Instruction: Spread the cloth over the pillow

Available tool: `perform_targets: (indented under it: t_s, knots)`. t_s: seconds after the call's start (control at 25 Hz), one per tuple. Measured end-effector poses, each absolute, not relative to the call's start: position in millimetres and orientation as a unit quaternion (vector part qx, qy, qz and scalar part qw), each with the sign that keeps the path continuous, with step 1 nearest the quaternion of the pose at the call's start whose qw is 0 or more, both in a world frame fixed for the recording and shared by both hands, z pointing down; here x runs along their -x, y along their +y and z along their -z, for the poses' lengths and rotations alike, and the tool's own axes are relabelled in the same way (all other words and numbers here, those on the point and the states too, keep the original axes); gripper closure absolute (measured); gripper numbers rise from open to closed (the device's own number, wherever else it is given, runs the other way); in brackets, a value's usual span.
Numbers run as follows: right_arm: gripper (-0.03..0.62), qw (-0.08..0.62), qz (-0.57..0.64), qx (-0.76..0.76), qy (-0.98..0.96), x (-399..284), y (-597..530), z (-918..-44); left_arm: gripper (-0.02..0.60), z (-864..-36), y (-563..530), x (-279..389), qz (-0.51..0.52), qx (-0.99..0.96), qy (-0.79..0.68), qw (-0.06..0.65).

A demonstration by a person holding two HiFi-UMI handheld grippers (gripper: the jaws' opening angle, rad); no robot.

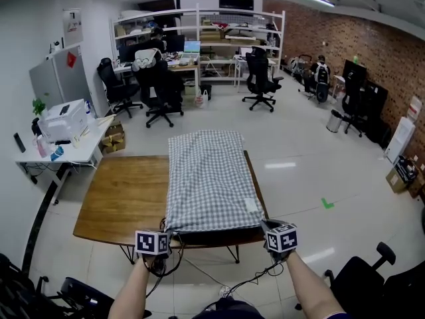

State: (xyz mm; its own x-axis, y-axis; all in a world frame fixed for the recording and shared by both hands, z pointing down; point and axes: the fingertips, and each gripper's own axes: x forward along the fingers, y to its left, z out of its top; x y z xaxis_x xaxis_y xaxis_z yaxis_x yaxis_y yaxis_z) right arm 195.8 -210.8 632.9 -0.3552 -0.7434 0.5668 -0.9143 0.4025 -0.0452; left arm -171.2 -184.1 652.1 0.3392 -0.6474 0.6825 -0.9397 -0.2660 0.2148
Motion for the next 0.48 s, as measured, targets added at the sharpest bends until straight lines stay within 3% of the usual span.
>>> perform_targets:
  t_s: [0.2,0.4,0.48]
  knots:
    - [0.557,0.241,-0.185,-0.529,-0.792,-198,-212,-643,0.55,-661,-185,170,-0.223,-0.746,-0.544,0.312]
    - [0.539,0.231,-0.166,-0.56,-0.778,-205,-207,-640,0.372,-669,-169,177,-0.201,-0.733,-0.561,0.328]
    - [0.465,0.231,-0.169,-0.567,-0.772,-208,-202,-647,0.357,-673,-158,180,-0.181,-0.727,-0.57,0.337]
